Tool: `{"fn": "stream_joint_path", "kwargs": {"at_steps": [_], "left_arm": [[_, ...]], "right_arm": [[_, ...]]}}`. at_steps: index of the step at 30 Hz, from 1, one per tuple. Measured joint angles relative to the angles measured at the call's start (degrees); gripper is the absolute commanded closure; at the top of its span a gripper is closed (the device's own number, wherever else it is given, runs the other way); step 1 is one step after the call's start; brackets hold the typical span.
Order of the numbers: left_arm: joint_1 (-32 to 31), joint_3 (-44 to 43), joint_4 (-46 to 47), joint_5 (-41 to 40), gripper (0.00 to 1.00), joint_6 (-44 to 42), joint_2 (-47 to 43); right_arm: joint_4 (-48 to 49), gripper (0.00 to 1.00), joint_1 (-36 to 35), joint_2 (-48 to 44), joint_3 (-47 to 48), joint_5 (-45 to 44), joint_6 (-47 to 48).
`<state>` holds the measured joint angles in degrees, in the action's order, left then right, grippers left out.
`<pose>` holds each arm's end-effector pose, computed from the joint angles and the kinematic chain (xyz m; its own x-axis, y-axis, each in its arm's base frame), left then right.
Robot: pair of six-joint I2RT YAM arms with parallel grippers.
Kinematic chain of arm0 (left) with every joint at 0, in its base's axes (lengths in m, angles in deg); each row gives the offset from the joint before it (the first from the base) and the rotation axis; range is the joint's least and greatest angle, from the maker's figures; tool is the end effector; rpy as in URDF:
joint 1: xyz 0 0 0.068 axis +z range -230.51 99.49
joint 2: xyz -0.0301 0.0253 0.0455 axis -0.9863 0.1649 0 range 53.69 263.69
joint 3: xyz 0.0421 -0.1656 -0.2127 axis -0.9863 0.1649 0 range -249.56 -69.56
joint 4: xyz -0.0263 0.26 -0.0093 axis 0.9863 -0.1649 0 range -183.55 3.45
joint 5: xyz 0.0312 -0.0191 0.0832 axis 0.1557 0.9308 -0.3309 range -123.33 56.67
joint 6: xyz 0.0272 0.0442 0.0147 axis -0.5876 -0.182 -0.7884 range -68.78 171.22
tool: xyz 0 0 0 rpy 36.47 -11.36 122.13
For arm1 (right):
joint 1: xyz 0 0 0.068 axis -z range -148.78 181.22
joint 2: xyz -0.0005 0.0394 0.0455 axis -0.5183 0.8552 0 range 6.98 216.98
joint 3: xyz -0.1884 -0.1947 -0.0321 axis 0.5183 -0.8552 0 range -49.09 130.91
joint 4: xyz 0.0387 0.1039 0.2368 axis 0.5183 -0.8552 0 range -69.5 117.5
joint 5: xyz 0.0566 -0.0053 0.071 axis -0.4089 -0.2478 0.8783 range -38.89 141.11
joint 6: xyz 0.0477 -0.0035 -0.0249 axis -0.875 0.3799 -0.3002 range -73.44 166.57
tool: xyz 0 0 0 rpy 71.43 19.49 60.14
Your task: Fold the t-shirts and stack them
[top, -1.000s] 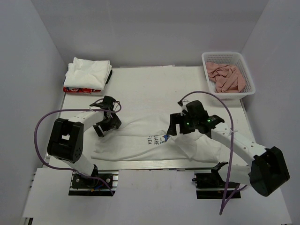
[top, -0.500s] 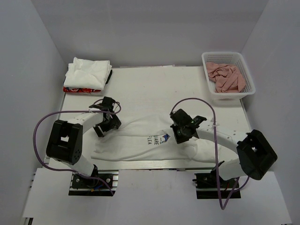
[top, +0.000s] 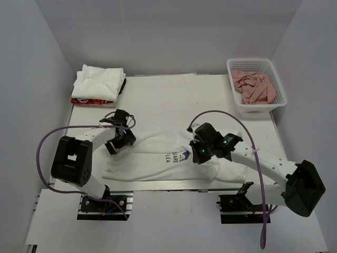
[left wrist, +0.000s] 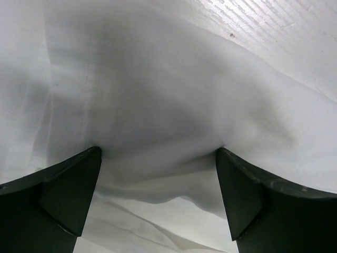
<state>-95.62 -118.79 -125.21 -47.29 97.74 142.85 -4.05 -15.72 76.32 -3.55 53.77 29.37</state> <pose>0.2571 -0.0606 0.1598 -0.8013 -0.5132 -0.3076 -0.5444 0.8386 0.0191 0.1610 0.1747 0.2264 -0.7577 -0.3783 -0.5317 -0.5484 0.8108 0.2045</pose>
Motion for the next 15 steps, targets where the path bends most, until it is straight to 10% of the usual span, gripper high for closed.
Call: {"fn": "stream_joint_path", "kwargs": {"at_steps": [15], "left_arm": [[0.0, 0.02, -0.07, -0.13, 0.0, 0.0, -0.02]], "right_arm": [[3.45, 1.0, -7.65, 2.08, -6.36, 7.37, 2.56]]}}
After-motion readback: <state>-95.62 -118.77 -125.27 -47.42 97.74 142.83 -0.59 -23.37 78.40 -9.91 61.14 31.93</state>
